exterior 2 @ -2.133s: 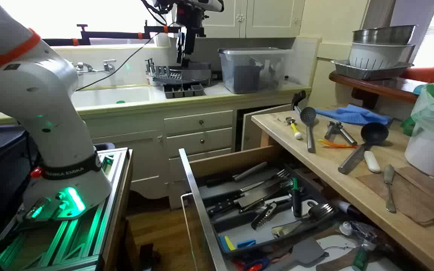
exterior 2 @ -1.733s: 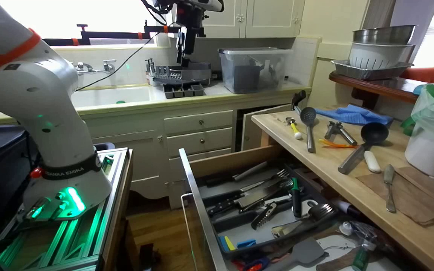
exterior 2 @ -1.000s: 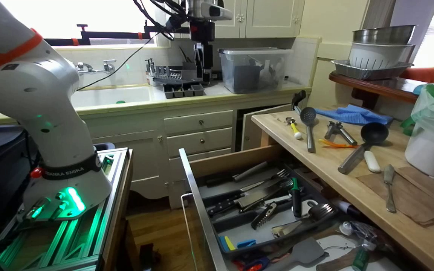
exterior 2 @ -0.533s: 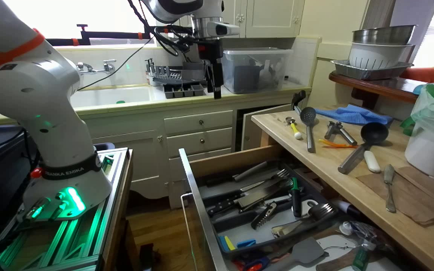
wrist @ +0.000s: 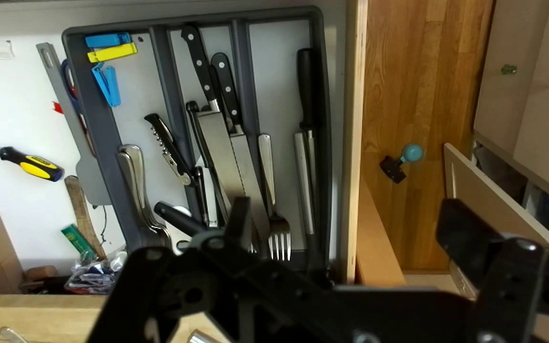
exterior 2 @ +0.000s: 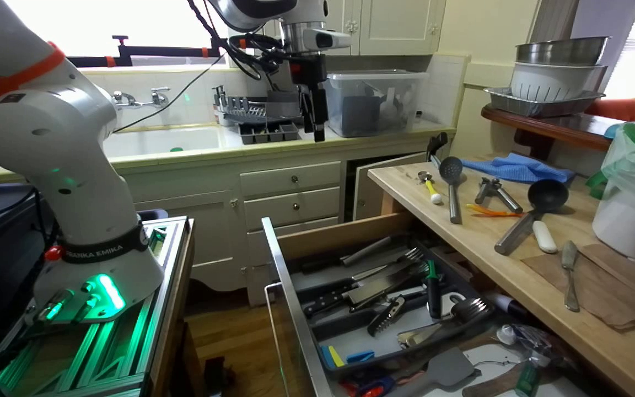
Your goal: Remove the black ladle from the open drawer and put it on top of the counter.
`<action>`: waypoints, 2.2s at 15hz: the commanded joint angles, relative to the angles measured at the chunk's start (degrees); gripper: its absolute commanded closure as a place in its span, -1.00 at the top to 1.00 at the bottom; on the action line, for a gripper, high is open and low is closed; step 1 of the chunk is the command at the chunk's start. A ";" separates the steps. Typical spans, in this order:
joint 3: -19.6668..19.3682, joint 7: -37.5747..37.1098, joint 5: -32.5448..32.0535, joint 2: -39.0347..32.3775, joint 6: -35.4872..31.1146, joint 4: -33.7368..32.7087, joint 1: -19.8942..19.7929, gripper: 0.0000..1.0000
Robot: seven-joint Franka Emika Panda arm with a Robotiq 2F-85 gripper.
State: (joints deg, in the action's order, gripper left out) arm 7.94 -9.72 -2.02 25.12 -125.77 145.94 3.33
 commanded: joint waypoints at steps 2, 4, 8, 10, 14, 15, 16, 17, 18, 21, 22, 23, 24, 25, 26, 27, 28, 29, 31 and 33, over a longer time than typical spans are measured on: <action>0.13 -1.11 -1.98 -1.24 -4.14 0.87 -0.89 1.00; 0.17 -1.32 -3.01 -2.04 -7.81 1.83 -1.47 1.00; -0.25 -2.07 -6.62 -4.80 -19.11 5.00 -3.77 1.00; -1.34 -0.69 -6.53 -7.08 -26.08 6.94 -4.46 1.00; -4.24 3.93 -4.62 -14.16 -41.35 9.86 -4.39 1.00; -5.80 6.56 -1.98 -16.44 -43.47 9.93 -2.88 1.00; -6.87 9.02 -0.19 -18.80 -45.79 9.89 -1.73 1.00; -7.86 11.67 2.19 -20.94 -47.72 9.64 -0.38 1.00; -9.48 15.95 7.48 -23.28 -48.94 8.99 2.49 1.00; -10.21 16.46 10.46 -22.59 -47.28 9.33 4.19 1.00; -11.85 17.79 13.49 -23.93 -47.23 8.65 7.62 1.00; -12.62 17.94 14.91 -24.74 -47.23 8.09 9.77 1.00; -12.86 17.94 15.46 -25.14 -47.22 7.70 10.85 1.00; -12.95 17.94 15.71 -25.27 -47.19 7.50 11.26 1.00; -13.10 17.94 15.75 -25.27 -47.16 7.40 11.29 1.00; -13.35 17.94 15.76 -25.27 -47.15 7.36 11.29 1.00; -13.49 19.25 17.88 -26.04 -47.81 7.15 11.28 1.00; -13.38 20.86 20.00 -26.35 -48.38 7.12 11.32 1.00; -13.41 25.04 24.56 -27.31 -50.16 6.99 11.12 1.00; -13.18 30.40 29.97 -28.06 -50.35 6.27 10.81 1.00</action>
State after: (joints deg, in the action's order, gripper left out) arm -5.58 13.60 20.81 -0.66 -174.15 153.27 14.50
